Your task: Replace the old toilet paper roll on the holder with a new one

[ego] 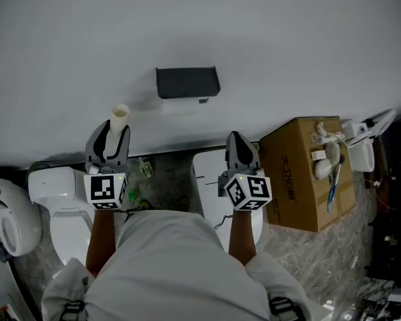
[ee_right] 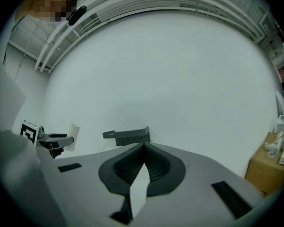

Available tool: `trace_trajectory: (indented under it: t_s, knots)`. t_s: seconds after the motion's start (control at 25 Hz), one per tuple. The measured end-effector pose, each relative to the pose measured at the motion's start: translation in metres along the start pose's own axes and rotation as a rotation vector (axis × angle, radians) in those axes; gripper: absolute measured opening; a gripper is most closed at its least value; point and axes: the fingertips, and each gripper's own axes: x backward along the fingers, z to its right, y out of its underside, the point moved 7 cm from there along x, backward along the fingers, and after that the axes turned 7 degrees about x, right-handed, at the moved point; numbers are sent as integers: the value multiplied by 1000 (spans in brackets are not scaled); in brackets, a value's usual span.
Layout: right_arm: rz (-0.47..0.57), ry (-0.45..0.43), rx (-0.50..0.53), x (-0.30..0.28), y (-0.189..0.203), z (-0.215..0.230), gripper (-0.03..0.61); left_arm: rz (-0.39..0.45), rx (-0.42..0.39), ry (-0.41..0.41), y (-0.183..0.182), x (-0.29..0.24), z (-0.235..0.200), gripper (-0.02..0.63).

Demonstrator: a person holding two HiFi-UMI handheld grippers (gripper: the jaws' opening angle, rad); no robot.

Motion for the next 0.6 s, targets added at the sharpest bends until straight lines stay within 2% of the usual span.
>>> trace_trajectory:
  t_s: [0.32, 0.6]
  knots:
    - [-18, -21, 48, -7, 4, -10, 1, 12, 22, -18, 3, 4, -7, 199]
    - [-16, -38, 46, -13, 0, -13, 1, 18, 26, -31, -1, 4, -14, 199]
